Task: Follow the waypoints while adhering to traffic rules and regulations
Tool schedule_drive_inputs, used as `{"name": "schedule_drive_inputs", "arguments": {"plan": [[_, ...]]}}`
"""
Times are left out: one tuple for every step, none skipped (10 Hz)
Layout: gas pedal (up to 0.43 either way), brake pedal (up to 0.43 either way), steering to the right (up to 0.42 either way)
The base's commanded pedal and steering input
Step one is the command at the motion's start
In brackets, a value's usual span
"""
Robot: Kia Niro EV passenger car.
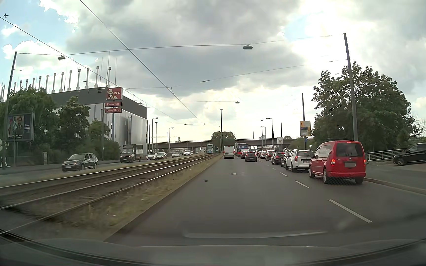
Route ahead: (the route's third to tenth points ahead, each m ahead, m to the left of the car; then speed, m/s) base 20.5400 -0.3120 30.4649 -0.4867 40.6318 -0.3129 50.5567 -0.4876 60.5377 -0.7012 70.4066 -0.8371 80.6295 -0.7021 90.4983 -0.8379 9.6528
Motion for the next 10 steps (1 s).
{"name": "schedule_drive_inputs", "arguments": {"plan": [[0.0, 0.055, -0.001], [0.0, 0.061, -0.001], [0.0, 0.073, -0.001], [0.0, 0.098, -0.001], [0.0, 0.122, -0.001], [0.0, 0.128, 0.0], [0.0, 0.134, 0.0], [0.0, 0.14, -0.001], [0.0, 0.146, 0.0], [0.0, 0.146, 0.0]]}}
